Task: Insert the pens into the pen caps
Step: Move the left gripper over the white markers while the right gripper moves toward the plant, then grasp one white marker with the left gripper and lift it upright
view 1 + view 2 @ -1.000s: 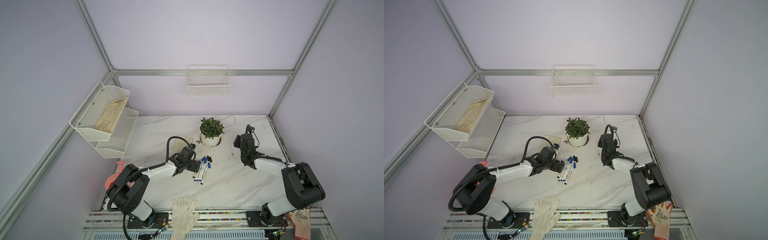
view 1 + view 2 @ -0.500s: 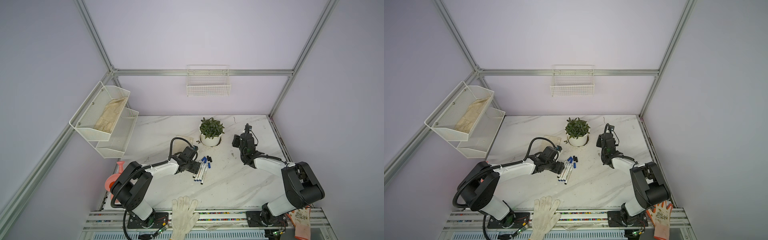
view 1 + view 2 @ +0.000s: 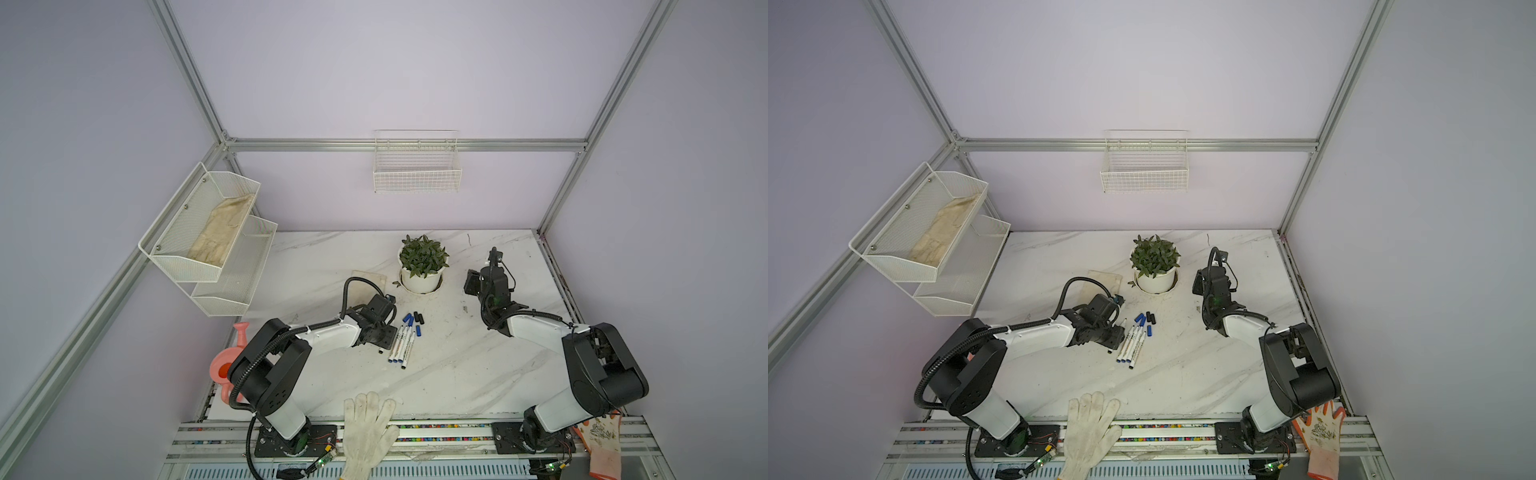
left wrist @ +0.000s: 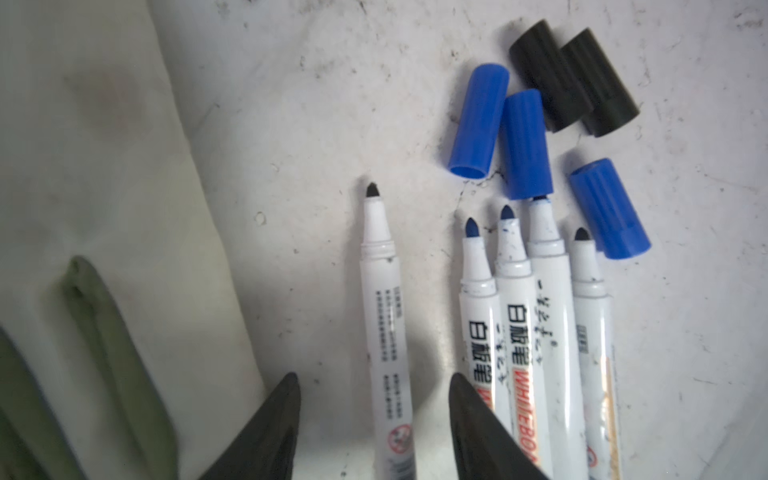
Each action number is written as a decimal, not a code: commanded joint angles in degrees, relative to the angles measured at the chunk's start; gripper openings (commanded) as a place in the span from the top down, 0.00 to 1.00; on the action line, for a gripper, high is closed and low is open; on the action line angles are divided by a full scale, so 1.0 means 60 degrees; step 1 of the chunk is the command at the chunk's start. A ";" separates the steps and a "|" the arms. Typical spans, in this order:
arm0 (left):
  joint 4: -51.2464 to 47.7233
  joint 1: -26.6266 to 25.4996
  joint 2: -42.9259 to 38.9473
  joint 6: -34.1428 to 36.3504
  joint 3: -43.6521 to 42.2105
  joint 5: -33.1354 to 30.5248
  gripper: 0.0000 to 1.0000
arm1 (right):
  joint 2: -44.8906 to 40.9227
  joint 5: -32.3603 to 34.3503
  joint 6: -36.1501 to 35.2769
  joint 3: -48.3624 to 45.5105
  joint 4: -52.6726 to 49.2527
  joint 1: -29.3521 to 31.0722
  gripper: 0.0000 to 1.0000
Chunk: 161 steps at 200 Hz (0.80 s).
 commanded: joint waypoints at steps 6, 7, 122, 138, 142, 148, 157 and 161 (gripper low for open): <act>-0.0617 -0.0009 0.0067 -0.0030 0.0816 -0.0055 0.51 | 0.0058 0.0112 -0.0087 0.0174 -0.0142 -0.0020 0.45; -0.0637 -0.0010 0.0067 -0.0033 0.0817 -0.0056 0.52 | 0.0058 0.0115 -0.0086 0.0176 -0.0141 -0.0015 0.45; -0.1234 -0.0090 0.0726 -0.0071 0.1403 -0.0381 0.97 | -0.0128 0.0456 0.0069 0.0266 -0.0505 -0.0022 0.46; -0.1300 -0.0084 0.0686 0.0122 0.1693 -0.0306 1.00 | -0.0277 0.0414 0.0132 0.0251 -0.0590 -0.0013 0.46; -0.1300 -0.0075 0.0630 0.0180 0.1765 -0.0272 1.00 | -0.0309 0.0388 0.0194 0.0267 -0.0637 0.0003 0.47; -0.1280 -0.0074 0.0530 0.0231 0.1877 -0.0233 1.00 | -0.0384 0.0330 0.0393 0.0266 -0.0723 0.0026 0.47; -0.1087 -0.0070 0.0305 0.0396 0.1965 -0.0007 1.00 | -0.0499 -0.0086 0.0490 0.0296 -0.0856 0.0103 0.49; -0.0953 -0.0057 0.0192 0.0487 0.2000 0.0146 1.00 | -0.0541 -0.0297 0.0490 0.0296 -0.0845 0.0170 0.50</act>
